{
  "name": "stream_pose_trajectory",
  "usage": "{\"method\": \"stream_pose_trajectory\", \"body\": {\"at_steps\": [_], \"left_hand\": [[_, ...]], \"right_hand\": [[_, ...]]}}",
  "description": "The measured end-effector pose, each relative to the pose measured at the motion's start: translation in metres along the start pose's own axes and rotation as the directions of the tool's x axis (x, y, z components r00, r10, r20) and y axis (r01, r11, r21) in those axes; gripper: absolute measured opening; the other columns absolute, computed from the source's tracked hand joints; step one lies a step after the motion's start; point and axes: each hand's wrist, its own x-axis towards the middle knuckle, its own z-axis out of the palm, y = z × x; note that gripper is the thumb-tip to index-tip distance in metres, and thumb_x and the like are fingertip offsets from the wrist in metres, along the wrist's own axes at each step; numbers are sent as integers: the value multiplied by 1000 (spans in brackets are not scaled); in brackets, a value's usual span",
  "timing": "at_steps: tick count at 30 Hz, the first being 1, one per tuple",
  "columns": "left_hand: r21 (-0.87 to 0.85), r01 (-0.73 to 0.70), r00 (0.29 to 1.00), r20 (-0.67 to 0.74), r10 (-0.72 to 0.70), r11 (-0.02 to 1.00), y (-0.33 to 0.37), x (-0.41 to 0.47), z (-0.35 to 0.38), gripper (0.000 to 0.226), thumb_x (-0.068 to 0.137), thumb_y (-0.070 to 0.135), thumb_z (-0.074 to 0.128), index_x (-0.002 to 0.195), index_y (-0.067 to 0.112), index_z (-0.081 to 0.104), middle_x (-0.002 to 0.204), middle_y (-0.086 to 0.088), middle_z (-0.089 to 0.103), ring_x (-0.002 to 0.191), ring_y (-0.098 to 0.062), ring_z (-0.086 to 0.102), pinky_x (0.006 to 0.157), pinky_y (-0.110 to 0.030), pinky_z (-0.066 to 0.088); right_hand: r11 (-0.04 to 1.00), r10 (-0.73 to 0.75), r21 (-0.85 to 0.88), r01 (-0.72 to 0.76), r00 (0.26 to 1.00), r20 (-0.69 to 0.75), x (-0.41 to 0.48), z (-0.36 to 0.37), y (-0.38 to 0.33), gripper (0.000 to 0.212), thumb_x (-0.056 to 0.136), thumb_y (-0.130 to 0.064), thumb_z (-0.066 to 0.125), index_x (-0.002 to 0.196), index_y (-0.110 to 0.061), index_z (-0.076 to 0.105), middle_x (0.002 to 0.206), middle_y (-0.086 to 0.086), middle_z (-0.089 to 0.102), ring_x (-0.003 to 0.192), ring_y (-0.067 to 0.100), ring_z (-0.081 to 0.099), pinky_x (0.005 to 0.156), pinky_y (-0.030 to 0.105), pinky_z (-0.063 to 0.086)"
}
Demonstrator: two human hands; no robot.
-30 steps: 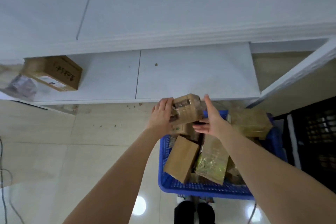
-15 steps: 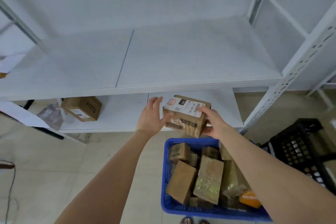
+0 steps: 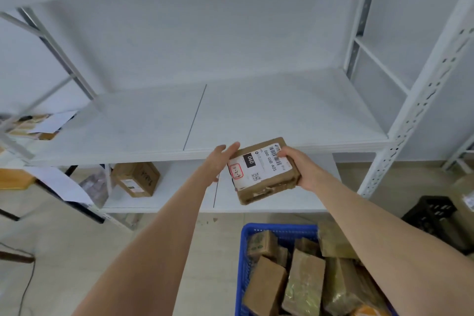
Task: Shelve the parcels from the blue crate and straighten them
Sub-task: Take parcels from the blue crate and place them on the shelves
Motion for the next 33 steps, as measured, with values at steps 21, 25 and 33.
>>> {"method": "stream_pose_trajectory", "body": {"at_steps": [21, 25, 33], "left_hand": [[-332, -91, 995, 14, 102, 939, 40, -22, 7, 54, 89, 54, 53, 122, 11, 58, 101, -5, 67, 103, -25, 61, 97, -48, 47], [-259, -138, 990, -61, 127, 956, 60, -30, -6, 53, 87, 52, 57, 128, 18, 54, 122, -2, 61, 117, -24, 52, 100, -48, 38], [-143, -431, 901, -132, 414, 891, 137, -58, -36, 77, 87, 35, 67, 150, 33, 22, 149, -9, 36, 137, -26, 36, 101, -43, 36]], "right_hand": [[983, -63, 180, 42, 992, 112, -23, 28, -20, 39, 85, -18, 70, 122, -16, 55, 109, 12, 64, 105, 37, 63, 88, 52, 53], [981, -127, 157, 112, 988, 91, -27, 27, -37, 38, 84, -12, 70, 118, -19, 54, 106, 11, 65, 98, 32, 65, 86, 47, 54], [976, -217, 8, 217, 970, 114, -53, 30, -81, 47, 81, -11, 73, 122, -23, 55, 110, 11, 66, 102, 35, 66, 86, 43, 57]]}}
